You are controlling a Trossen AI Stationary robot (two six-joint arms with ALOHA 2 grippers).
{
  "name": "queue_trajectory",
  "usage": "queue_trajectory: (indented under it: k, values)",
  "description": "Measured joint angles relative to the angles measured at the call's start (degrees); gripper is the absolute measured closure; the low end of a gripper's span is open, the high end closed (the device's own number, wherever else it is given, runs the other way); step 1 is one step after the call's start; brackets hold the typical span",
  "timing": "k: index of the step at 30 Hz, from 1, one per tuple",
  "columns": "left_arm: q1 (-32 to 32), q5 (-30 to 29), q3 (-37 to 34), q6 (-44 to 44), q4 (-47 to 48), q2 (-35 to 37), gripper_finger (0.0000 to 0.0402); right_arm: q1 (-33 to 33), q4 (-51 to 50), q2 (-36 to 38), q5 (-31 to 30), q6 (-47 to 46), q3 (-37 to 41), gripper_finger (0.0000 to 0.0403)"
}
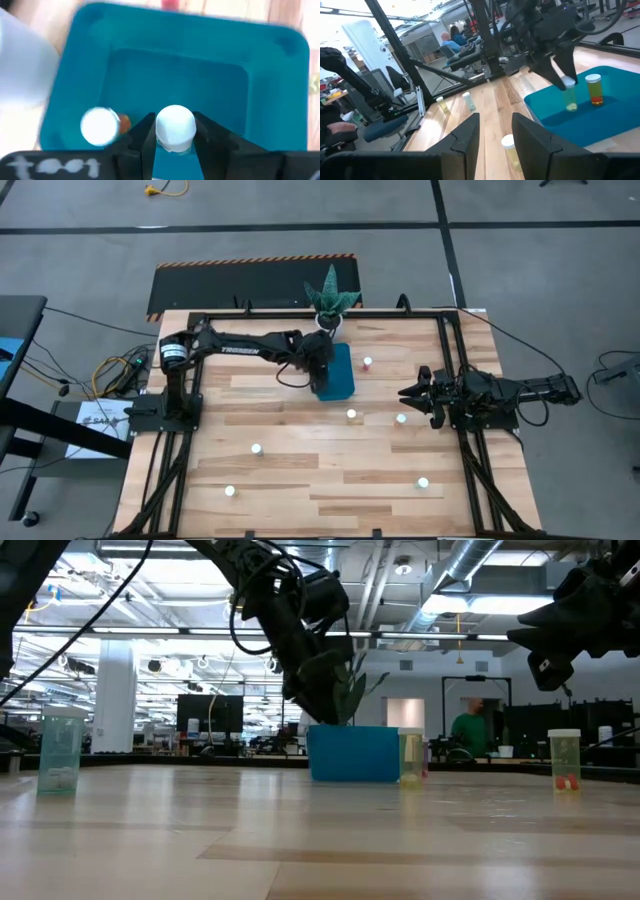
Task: Pick and place pill bottles into a basket
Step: Put the yellow pill bottle into the blue container, then put the left blue pill bottle into the blue container
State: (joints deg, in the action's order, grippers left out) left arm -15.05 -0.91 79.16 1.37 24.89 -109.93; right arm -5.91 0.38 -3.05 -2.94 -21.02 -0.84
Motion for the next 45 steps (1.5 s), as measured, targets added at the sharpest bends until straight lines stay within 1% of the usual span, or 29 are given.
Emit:
queue_trajectory:
  k: [11,15,22,31,39,42,45]
  values:
    - [0.1,-0.4,-2.6,-0.5,0.4,0.1,0.0301,0.0,0.0,0.0,0.0,0.0,0.0,0.0294]
    - [0.2,-0.5,-2.6,0.0,0.2,0.1,0.0294,0.0,0.0,0.0,0.0,0.0,0.0,0.0294]
    - [0.1,-1.1,-2.6,-0.3,0.1,0.1,0.0268,0.0,0.0,0.0,0.0,0.0,0.0,0.0294]
    - [0.2,-1.0,-2.4,0.3,0.2,0.1,0.0216,0.0,0.0,0.0,0.0,0.0,0.0,0.0294]
    - [0.2,-0.9,1.7,0.9,0.6,0.1,0.018,0.0,0.0,0.0,0.0,0.0,0.0,0.0294]
    - [0.2,-0.9,4.6,1.1,3.3,0.1,0.0174,0.0,0.0,0.0,0.0,0.0,0.0,0.0294]
    - [0.2,0.9,7.2,1.3,7.0,0.1,0.0172,0.0,0.0,0.0,0.0,0.0,0.0,0.0294]
